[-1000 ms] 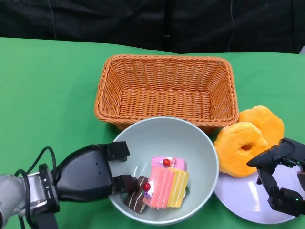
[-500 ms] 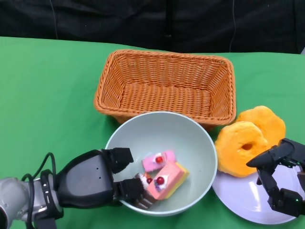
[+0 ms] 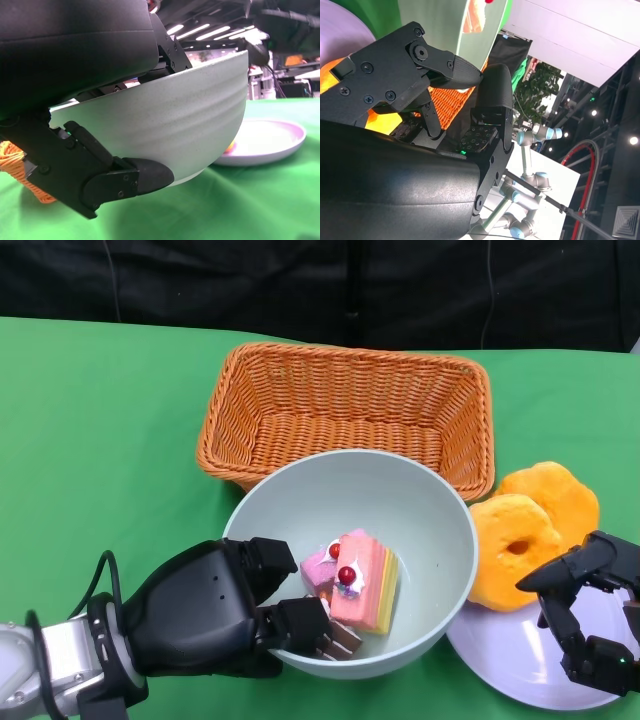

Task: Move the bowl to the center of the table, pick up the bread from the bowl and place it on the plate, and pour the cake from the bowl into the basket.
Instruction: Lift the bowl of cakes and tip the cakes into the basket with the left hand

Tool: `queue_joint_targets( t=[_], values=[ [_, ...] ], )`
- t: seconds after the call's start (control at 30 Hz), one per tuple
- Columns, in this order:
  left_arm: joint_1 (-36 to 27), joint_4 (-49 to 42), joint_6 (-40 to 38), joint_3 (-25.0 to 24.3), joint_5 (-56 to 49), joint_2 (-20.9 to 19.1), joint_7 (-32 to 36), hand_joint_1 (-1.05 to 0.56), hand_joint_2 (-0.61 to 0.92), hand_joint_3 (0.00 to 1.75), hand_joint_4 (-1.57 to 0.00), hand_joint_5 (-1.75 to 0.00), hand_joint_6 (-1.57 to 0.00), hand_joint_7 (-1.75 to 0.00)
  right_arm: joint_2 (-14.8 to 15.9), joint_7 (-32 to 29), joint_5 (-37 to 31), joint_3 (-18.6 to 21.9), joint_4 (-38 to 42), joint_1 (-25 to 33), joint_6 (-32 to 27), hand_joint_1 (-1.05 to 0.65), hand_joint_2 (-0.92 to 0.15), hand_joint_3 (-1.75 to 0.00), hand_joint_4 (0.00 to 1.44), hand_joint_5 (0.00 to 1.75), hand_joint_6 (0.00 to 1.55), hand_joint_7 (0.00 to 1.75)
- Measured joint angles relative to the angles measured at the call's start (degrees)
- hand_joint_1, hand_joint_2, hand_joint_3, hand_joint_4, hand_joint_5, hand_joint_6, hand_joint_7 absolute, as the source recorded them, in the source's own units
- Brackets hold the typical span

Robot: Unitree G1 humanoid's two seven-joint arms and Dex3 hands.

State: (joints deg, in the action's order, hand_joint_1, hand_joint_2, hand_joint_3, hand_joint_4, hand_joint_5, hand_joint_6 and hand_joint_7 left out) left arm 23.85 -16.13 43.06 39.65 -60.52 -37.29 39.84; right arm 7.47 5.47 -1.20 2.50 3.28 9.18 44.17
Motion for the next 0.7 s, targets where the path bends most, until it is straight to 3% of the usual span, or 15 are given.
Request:
queue_joint_targets(
  t=[0.3,0.7],
  values=[
    [-6.9,9.9,0.2,-8.4,11.1,-0.4,-18.9,-0.29,0.30,1.23,-1.01,-1.75,-0.76,-1.74,0.0,0.0,0.0,0.0,0.4,-0.3,0.4,-0.12,-0.54,-0.97,0.88,1.47,0.92,1.12],
    [-13.0,19.4,0.6,-16.9,19.8,0.1,-32.0,-0.32,0.33,1.27,-1.03,-1.75,-0.78,-1.75,-0.2,-0.6,-0.1,0.0,0.9,-0.4,0.4,-0.12,-0.52,-1.01,0.89,1.45,0.93,1.11]
  ],
)
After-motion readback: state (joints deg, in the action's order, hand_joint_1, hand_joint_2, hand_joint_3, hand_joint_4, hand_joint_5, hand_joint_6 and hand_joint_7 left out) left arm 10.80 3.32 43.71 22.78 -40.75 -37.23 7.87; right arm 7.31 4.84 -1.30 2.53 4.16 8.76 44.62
